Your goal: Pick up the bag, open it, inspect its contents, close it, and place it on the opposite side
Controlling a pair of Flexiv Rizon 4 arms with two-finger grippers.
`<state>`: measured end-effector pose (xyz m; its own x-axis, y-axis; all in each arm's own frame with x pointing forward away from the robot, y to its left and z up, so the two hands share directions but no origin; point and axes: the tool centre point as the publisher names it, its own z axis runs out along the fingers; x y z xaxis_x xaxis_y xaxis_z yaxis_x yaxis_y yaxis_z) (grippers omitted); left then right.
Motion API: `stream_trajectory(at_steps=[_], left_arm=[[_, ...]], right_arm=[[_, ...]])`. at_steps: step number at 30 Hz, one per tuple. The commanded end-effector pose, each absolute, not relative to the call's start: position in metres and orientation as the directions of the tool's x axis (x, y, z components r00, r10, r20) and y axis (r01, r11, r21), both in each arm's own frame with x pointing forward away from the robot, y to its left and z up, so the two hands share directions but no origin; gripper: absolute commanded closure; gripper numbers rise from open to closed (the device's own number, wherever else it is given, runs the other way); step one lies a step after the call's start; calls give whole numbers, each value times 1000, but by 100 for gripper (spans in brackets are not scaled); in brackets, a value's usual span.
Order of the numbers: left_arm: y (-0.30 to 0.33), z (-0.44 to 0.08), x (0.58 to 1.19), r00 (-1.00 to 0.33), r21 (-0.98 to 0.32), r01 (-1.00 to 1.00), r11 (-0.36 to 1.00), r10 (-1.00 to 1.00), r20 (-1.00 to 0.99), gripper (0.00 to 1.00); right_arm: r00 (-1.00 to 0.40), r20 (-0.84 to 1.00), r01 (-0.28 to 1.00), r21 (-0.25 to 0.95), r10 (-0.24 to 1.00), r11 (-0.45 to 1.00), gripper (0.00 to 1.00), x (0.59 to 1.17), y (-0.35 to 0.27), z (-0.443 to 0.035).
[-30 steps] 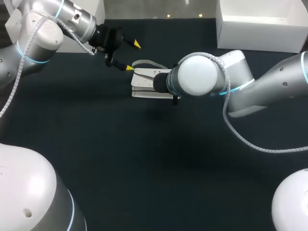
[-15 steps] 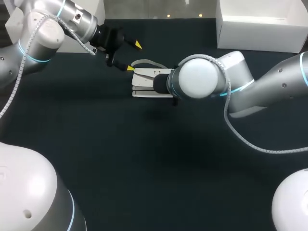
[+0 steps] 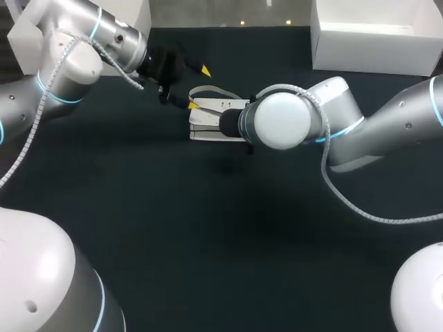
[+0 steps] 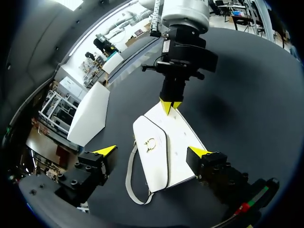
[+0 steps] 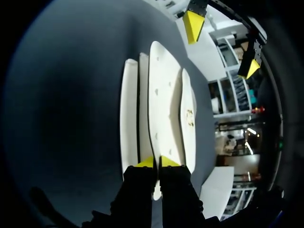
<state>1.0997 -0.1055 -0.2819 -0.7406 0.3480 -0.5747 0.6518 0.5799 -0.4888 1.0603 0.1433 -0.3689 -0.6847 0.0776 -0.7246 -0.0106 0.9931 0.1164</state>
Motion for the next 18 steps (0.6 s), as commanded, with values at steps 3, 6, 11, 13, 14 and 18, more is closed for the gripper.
stream_trajectory(at_steps=[3,6,11,13,14,18], left_arm=[[-111,-298,1098,-711,-452,673,586,343,-613,4],[-113,-302,1099,-705,-443,677,588,347,-618,9],[-117,-307,1102,-699,-434,683,588,351,-623,19],[-117,-307,1105,-708,-450,675,584,340,-619,29],[-116,-306,1107,-709,-457,675,579,338,-619,55],[-115,-304,1109,-713,-466,672,576,330,-619,26]], right_arm=[[-680,-729,-10,118,80,993,100,1060,144,-371],[-680,-729,-10,118,80,993,100,1060,144,-371],[-680,-729,-10,118,80,993,100,1060,144,-371],[-680,-729,-10,118,80,993,100,1060,144,-371],[-680,-729,-10,118,80,993,100,1060,144,-371],[-680,-729,-10,118,80,993,100,1060,144,-371]])
